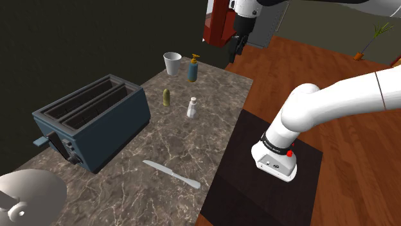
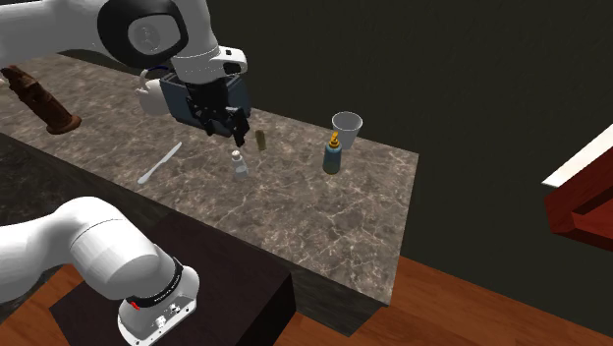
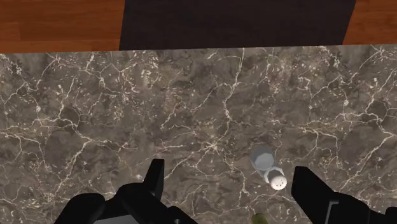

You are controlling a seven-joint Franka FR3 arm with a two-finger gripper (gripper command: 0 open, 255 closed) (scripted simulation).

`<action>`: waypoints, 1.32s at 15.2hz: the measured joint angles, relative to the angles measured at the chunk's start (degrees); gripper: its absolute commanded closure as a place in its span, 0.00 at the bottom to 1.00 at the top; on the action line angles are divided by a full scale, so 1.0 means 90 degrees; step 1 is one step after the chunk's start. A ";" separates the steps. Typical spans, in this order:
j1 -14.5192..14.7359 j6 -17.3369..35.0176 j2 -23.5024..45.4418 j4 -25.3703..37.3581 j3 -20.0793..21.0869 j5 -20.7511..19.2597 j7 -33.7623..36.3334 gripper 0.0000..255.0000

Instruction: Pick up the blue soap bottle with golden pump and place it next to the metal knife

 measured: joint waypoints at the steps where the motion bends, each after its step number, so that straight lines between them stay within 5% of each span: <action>1: 0.0000 0.0000 0.0000 0.0000 0.0000 0.0000 0.0000 0.00; 11: -0.0080 0.1280 0.2107 0.0941 -0.0752 0.0058 -0.0786 0.00; 20: -0.0117 0.1971 0.4291 0.2442 -0.1325 0.0697 -0.1743 0.00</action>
